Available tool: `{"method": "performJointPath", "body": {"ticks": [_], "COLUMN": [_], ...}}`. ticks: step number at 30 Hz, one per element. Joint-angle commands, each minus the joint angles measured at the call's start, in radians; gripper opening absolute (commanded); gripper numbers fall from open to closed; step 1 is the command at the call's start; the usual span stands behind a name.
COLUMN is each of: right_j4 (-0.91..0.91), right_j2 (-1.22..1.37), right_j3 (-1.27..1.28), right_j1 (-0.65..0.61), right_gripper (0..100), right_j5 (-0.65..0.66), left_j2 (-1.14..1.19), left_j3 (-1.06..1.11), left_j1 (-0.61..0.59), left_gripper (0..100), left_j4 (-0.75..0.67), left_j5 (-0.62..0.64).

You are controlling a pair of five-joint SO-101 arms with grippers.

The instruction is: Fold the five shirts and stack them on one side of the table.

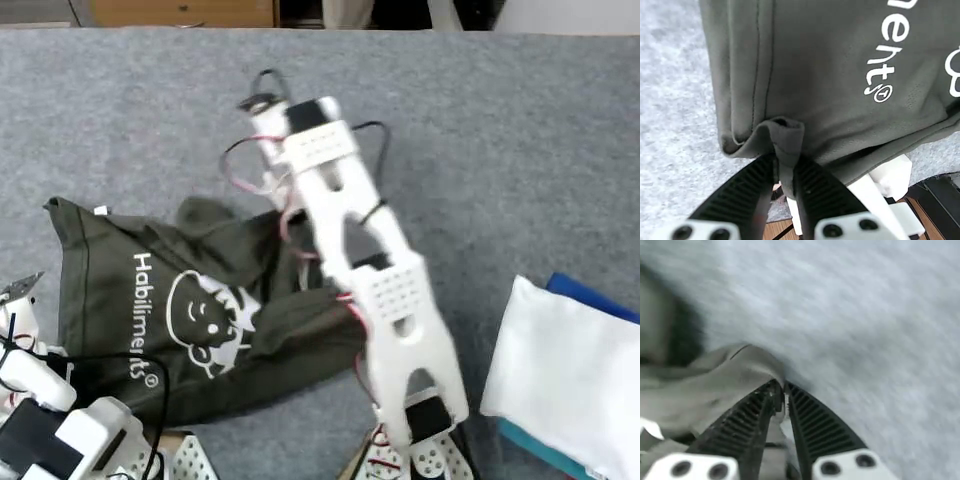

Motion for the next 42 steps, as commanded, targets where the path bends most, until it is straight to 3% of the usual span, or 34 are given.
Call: {"method": "performJointPath", "body": {"ticks": [1,7,13,19,24,29,35,39,42], "right_j4": [0.021,0.021,0.014,-0.041,-0.041,-0.068,-0.192,-0.21,-0.178], "right_j2": [-0.173,-0.361,-0.549,-0.711,-0.834,-0.903,-0.906,-0.914,-0.928], "right_j3": [0.125,0.389,0.65,0.863,0.966,1.079,1.17,1.193,1.162], "right_j1": [0.119,0.251,0.305,0.196,0.099,0.096,0.093,0.096,0.12], "right_gripper": [0.5,0.5,0.6,0.6,0.9,0.9,1.0,11.5,19.6], "right_j5": [0.0,0.06,0.101,0.19,0.238,0.319,0.331,0.331,0.336], "left_j2": [-0.025,-0.025,-0.035,-0.036,-0.027,-0.031,-0.028,-0.035,-0.036], "left_j3": [-0.009,-0.009,-0.012,-0.098,-0.282,-0.439,-0.519,-0.522,-0.523], "left_j1": [0.006,0.006,0.006,-0.006,-0.066,-0.164,-0.262,-0.281,-0.305], "left_gripper": [2,2,2,2,2,2,2,4,13], "left_j4": [-0.003,-0.003,-0.002,0.018,0.193,0.278,0.282,0.282,0.282], "left_j5": [-0.005,-0.005,-0.005,-0.003,-0.003,-0.005,-0.035,-0.077,-0.069]}}
